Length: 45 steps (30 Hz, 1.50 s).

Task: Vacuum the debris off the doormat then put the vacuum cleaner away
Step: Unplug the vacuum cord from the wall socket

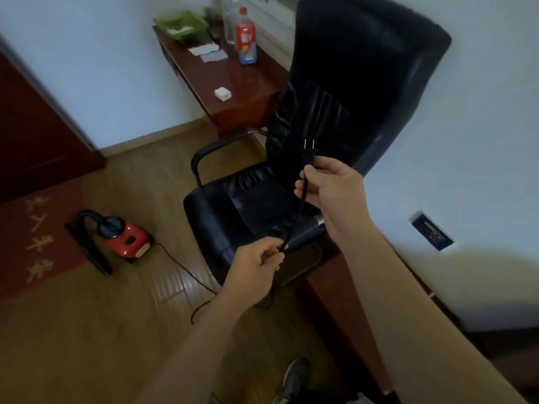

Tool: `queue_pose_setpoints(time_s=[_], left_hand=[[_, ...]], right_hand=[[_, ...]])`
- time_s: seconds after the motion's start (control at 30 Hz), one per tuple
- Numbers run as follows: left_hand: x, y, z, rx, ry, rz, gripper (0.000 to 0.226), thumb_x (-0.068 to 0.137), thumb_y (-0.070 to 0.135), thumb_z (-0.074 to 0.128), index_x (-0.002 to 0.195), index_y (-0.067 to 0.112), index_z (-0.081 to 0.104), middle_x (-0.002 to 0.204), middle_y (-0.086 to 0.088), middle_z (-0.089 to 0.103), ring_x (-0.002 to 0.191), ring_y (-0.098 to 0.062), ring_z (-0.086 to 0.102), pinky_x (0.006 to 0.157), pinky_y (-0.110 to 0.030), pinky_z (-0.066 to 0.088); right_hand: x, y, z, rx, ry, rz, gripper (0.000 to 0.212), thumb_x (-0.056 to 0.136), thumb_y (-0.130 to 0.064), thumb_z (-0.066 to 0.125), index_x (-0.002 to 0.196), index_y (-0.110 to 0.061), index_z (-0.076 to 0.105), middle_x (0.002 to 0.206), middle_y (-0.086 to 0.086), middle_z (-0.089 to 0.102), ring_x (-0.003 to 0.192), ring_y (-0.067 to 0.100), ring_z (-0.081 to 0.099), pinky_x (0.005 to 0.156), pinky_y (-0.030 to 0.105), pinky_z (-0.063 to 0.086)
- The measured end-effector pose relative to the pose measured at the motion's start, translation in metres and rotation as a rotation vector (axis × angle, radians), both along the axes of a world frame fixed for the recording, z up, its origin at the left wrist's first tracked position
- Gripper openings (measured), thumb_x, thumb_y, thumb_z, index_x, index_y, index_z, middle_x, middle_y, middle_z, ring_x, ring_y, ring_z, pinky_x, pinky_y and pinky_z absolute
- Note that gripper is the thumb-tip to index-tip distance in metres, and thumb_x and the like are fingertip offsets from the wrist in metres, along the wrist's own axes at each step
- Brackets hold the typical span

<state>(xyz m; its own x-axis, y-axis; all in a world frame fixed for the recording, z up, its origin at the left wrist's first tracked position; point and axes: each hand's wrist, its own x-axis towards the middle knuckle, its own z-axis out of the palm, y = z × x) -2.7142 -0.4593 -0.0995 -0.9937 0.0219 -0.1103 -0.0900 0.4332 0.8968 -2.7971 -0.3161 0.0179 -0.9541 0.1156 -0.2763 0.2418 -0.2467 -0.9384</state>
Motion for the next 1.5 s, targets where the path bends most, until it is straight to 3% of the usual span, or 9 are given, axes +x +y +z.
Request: queue_pose_setpoints(time_s=[0.23,0.33,0.5,0.6,0.83,1.03,1.13,1.37,1.5], left_hand=[[0.049,-0.109,0.008,0.024,0.037,0.118,0.026,0.100,0.012,0.062,0.110,0.035,0.069,0.088,0.008,0.070,0.084,-0.006,0.068,0.082,-0.030,0.057],[0.078,-0.156,0.017,0.057,0.045,0.160,0.025,0.100,0.010,0.061,0.117,0.025,0.070,0.091,0.007,0.070,0.087,-0.005,0.068,0.080,-0.022,0.053],[0.119,-0.235,0.039,-0.019,0.125,0.185,0.040,0.099,0.007,0.062,0.103,0.047,0.064,0.092,0.017,0.070,0.088,0.000,0.066,0.080,-0.015,0.052],[0.143,-0.278,0.053,-0.037,0.138,0.234,0.041,0.098,0.005,0.063,0.098,0.046,0.063,0.084,0.028,0.066,0.083,0.007,0.062,0.077,-0.013,0.048],[0.180,-0.347,0.075,-0.045,0.192,0.385,0.028,0.097,0.006,0.065,0.102,0.033,0.069,0.078,0.016,0.060,0.074,0.003,0.057,0.075,-0.017,0.049],[0.182,-0.380,0.088,-0.048,0.170,0.445,0.019,0.098,0.009,0.065,0.102,0.026,0.072,0.079,0.013,0.060,0.073,0.001,0.055,0.072,-0.013,0.044],[0.173,-0.394,0.090,-0.053,0.158,0.480,0.018,0.098,0.010,0.065,0.105,0.023,0.074,0.080,0.010,0.064,0.073,-0.001,0.057,0.071,-0.011,0.045],[0.123,-0.427,0.088,-0.009,0.120,0.590,0.015,0.098,0.008,0.065,0.108,0.014,0.073,0.078,0.010,0.063,0.073,-0.001,0.060,0.075,-0.018,0.049],[0.089,-0.445,0.092,0.042,0.100,0.664,0.019,0.098,0.008,0.064,0.103,0.023,0.074,0.075,0.011,0.064,0.077,-0.015,0.067,0.078,-0.040,0.058]], right_hand=[[0.039,-0.121,0.018,-0.020,0.068,0.185,0.016,0.097,-0.003,0.062,0.101,-0.017,0.069,0.089,0.007,0.066,0.078,0.019,0.067,0.082,0.039,0.062],[0.058,-0.172,0.024,-0.029,0.069,0.260,0.020,0.097,-0.004,0.062,0.114,-0.008,0.069,0.088,0.006,0.066,0.079,0.019,0.067,0.081,0.037,0.062],[0.090,-0.248,0.039,-0.039,0.088,0.363,0.023,0.097,-0.003,0.061,0.119,-0.006,0.066,0.087,0.007,0.067,0.077,0.019,0.067,0.075,0.033,0.062],[0.108,-0.290,0.050,-0.056,0.111,0.429,0.018,0.097,-0.004,0.062,0.113,-0.009,0.067,0.088,0.008,0.067,0.078,0.020,0.068,0.075,0.033,0.062],[0.139,-0.378,0.079,-0.065,0.187,0.540,0.017,0.097,0.000,0.060,0.102,-0.015,0.067,0.083,0.009,0.063,0.071,0.021,0.064,0.076,0.038,0.060],[0.135,-0.424,0.091,-0.057,0.177,0.618,0.023,0.098,-0.006,0.062,0.119,-0.014,0.064,0.087,0.010,0.067,0.077,0.021,0.067,0.080,0.039,0.061],[0.123,-0.446,0.094,-0.063,0.178,0.661,0.018,0.099,-0.005,0.060,0.111,-0.017,0.064,0.089,0.012,0.066,0.078,0.022,0.066,0.078,0.039,0.061],[0.068,-0.496,0.091,-0.081,0.161,0.786,0.034,0.098,0.007,0.054,0.096,-0.026,0.061,0.093,0.013,0.068,0.075,0.019,0.066,0.076,0.034,0.061],[0.029,-0.527,0.094,-0.076,0.165,0.853,0.029,0.098,0.006,0.054,0.101,-0.022,0.062,0.095,0.013,0.068,0.076,0.019,0.066,0.076,0.033,0.061]])
